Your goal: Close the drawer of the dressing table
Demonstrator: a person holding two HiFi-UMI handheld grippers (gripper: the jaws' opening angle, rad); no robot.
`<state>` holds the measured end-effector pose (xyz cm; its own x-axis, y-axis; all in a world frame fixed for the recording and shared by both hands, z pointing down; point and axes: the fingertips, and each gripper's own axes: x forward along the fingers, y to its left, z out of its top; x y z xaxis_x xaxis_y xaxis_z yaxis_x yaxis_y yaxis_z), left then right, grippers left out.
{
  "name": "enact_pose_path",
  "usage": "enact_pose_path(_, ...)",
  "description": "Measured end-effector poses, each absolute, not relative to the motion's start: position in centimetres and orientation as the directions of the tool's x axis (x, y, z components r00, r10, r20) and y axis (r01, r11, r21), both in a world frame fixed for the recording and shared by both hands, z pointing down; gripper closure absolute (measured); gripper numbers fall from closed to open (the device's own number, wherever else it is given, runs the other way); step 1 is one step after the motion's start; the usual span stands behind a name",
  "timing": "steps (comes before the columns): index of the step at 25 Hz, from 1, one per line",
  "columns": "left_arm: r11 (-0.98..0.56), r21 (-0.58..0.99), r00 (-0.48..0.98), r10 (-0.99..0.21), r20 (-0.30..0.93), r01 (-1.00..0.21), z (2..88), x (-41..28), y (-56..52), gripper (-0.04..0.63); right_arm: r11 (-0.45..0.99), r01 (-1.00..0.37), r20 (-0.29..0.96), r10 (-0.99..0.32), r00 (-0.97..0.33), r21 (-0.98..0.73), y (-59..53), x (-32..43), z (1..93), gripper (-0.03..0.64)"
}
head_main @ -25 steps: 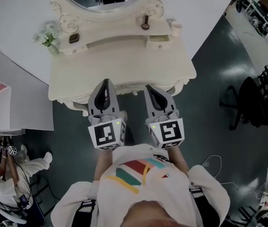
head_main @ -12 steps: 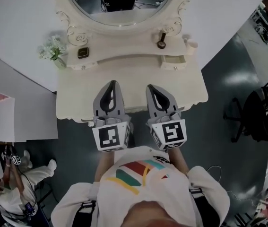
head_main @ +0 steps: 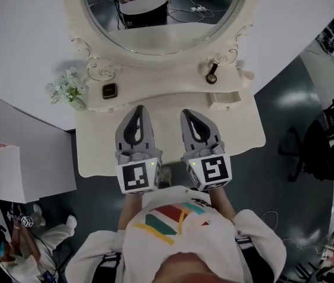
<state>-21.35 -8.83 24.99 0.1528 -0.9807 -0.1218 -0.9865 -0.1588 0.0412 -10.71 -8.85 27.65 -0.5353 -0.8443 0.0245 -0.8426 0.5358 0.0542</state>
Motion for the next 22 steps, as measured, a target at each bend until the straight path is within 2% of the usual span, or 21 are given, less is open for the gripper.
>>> enact_pose_path(7, -0.122, 0.072, 0.112, -0.985, -0.130, -0.990, 25.4, -23.6, -11.7, 0.586, 0.526, -0.849, 0.028, -0.850, -0.526, 0.053, -11.9, -11.6, 27.7, 0.617)
enact_pose_path(16, -0.078, 0.039, 0.074, -0.993, -0.091, -0.996, 25.8, -22.6, -13.6, 0.586, 0.565, -0.824, 0.004, -0.825, -0.565, 0.051, -14.7, -11.7, 27.5, 0.617)
enact_pose_path(22, -0.043, 0.027, 0.039, -0.990, -0.137, -0.999, 25.6, -21.9, -14.5, 0.585, 0.606, -0.794, 0.001, -0.795, -0.606, 0.050, -15.0, -11.9, 27.2, 0.617)
